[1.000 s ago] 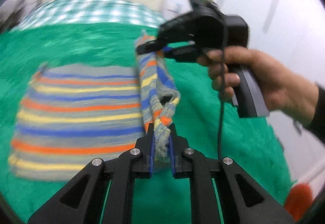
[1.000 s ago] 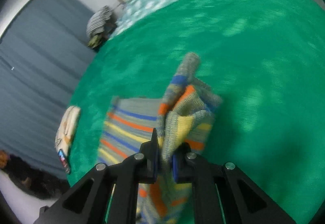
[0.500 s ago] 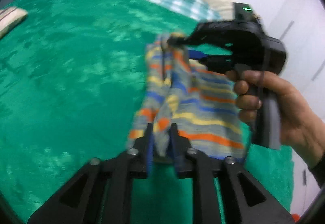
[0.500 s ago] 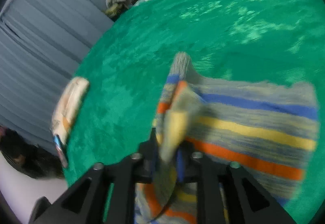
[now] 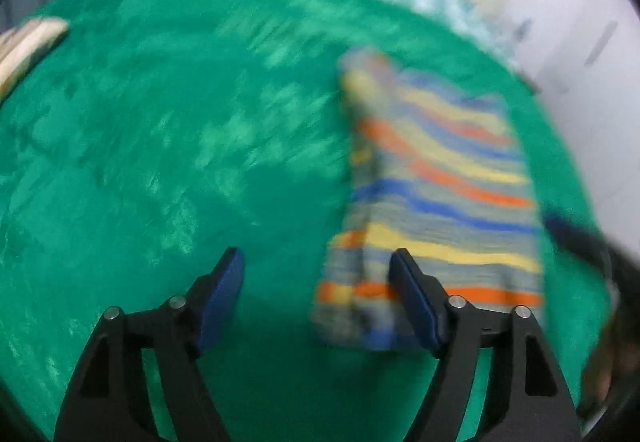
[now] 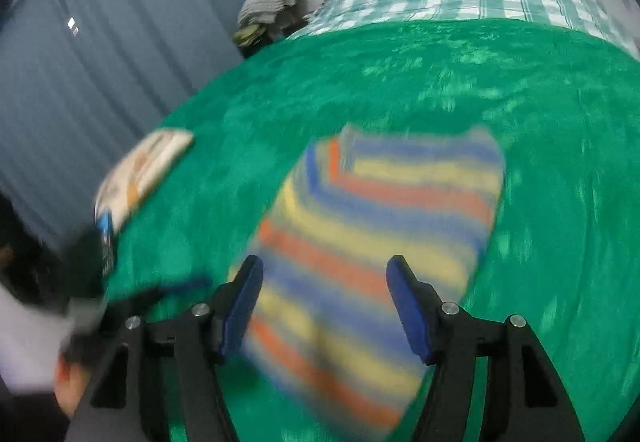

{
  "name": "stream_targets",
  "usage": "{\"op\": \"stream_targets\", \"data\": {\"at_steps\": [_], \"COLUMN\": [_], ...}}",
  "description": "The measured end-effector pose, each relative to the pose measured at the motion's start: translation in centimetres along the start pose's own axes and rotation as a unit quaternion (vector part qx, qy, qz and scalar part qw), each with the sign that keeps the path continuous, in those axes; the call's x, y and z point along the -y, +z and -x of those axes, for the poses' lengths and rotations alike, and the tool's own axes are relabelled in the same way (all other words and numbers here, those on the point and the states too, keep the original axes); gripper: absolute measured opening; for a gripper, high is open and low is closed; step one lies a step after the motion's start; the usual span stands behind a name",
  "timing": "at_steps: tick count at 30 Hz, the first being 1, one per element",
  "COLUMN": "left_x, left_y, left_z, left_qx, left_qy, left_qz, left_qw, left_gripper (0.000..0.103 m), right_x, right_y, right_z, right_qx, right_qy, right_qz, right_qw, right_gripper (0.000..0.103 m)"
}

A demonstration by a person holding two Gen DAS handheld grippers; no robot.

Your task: Fold small clothes

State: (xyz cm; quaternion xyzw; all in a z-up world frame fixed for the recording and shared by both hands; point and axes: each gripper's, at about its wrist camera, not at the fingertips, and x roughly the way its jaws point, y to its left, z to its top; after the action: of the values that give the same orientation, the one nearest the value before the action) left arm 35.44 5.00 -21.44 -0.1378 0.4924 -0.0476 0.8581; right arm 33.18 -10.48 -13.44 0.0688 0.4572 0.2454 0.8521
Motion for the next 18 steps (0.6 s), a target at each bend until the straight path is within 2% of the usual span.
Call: {"op": "stream_targets", "data": {"at_steps": [1,3,4,6,8,10,12,15,16,18], "left_x": [-0.4,-0.6,-0.7,-1.3,-1.8,-1.9,-2.2,-2.6,-2.9,-3.5], "left_y": [0.1,-0.1,-0.2,-0.7,-2.3,-4.4,-6.1,-6.8,-7.2,-8.1], "left_z": [-0.1,1.7,2.8,5.2,7.9,9.8,9.9,8.2,7.8,6.4], "left_qx": [-0.001,0.001,0.004,0.018,0.033,0.045,0.047,0.041,0.040,0.025], "left_qy": [-0.009,-0.004,-0.001,-0.015,-0.014,-0.015,0.000,0.031,0.034,0.042], "left_qz": [0.004,0.004,0.003,-0.009,-0.026,-0.046,-0.066,-0.078,-0.075,-0.073], "left_qw": [0.9999,1.0000,1.0000,0.9997,0.9990,0.9978,0.9967,0.9957,0.9958,0.9961], "left_gripper": [0.077,0.076,0.077,0.082,0.095,0.098,0.098,0.098,0.098,0.098], "right_x": [-0.3,-0.1,-0.4,-1.8,-2.5,-3.3,-3.9,-3.6,-3.0,-2.3], "right_y": [-1.7,-5.3,-6.1,-6.8,-7.5,-9.2,-11.2,-14.1,-15.6,-17.3], "right_z": [-0.8,-3.8,-3.7,-1.3,1.5,4.7,6.5,7.9,8.5,8.8], "right_qx": [-0.017,-0.097,-0.091,-0.049,-0.016,0.018,0.032,0.035,0.041,0.042], "right_qy": [-0.007,-0.050,-0.066,-0.082,-0.074,-0.095,-0.128,-0.193,-0.227,-0.268], "right_qz": [0.003,0.008,0.019,0.030,0.006,-0.003,0.000,-0.012,-0.020,-0.034], "right_qw": [1.000,0.994,0.993,0.995,0.997,0.995,0.991,0.980,0.973,0.962], "right_gripper": [0.071,0.071,0.071,0.071,0.074,0.089,0.094,0.094,0.094,0.094]}}
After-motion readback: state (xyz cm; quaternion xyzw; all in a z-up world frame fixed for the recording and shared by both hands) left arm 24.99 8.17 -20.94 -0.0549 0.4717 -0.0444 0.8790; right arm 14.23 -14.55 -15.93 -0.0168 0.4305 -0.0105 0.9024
